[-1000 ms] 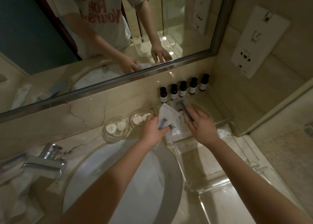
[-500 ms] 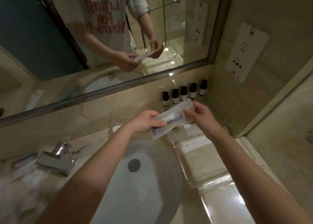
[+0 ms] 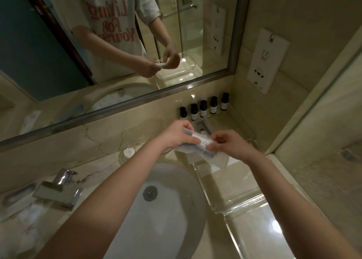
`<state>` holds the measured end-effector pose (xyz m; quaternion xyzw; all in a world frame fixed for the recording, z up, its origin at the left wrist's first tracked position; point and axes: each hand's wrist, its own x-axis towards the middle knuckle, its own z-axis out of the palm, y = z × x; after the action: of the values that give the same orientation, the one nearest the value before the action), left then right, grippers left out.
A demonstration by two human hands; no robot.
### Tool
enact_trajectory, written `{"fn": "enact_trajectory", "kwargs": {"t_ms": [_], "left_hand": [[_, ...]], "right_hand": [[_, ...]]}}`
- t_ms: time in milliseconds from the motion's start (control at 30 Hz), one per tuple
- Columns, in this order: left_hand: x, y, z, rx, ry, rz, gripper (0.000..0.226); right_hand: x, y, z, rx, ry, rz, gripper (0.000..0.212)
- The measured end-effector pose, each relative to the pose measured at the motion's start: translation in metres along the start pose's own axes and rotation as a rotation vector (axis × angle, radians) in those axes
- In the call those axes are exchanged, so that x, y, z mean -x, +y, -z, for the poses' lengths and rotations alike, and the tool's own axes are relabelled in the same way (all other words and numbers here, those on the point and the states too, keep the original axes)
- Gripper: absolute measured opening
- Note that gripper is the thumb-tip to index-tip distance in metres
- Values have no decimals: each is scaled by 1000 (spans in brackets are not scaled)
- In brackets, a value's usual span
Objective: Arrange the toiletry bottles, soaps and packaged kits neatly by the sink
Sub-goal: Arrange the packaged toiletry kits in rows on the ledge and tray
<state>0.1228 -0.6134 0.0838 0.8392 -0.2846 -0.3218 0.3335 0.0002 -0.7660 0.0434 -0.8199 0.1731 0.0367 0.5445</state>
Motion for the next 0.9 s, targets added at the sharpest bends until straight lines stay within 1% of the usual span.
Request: {"fn": "enact_trajectory", "kwargs": {"t_ms": [33, 100, 133, 233, 300, 333, 400, 433, 500, 567, 633, 700, 767, 833, 900], "left_hand": [[-2, 1, -3, 45, 38, 2, 28], [-6, 1, -12, 159, 99, 16, 34], [-7, 1, -17, 180, 120, 20, 38], [-14, 2, -32, 125, 116, 2, 49], [-23, 3, -41, 156, 114, -15, 54], [-29, 2, -44, 191, 137, -13, 54], [-40, -2, -48, 222, 201, -4, 50], [-43, -7, -50, 174, 233, -8, 48], [-49, -22, -52, -57, 265, -30, 48], [-52, -39, -56, -265, 227, -64, 49], [-54, -53, -61, -378, 172, -83, 51], [-54, -62, -64, -449, 140, -88, 54], [-53, -69, -65, -501, 113, -90, 57], [-52, -73, -65, -556, 89, -88, 62], [-50, -74, -65, -609, 67, -83, 68]], "right_hand": [[1, 2, 0, -39, 30, -12, 5], [3, 8, 0, -121, 80, -42, 7], [4, 12, 0, -156, 90, -61, 7], [2, 22, 0, -199, 52, -82, 13], [-1, 26, 3, -210, 58, -92, 10], [-4, 28, 6, -217, 86, -104, 9], [-11, 37, 15, -211, 202, -149, 11], [-16, 44, 20, -197, 278, -172, 12], [-29, 54, 28, -203, 422, -248, 17], [-43, 56, 33, -240, 490, -365, 24], [-59, 56, 34, -149, 430, -455, 37], [-71, 54, 31, -43, 354, -487, 41], [-79, 56, 27, -29, 327, -486, 32], [-84, 61, 24, 42, 345, -472, 19], [-87, 64, 21, 122, 379, -462, 20]]}}
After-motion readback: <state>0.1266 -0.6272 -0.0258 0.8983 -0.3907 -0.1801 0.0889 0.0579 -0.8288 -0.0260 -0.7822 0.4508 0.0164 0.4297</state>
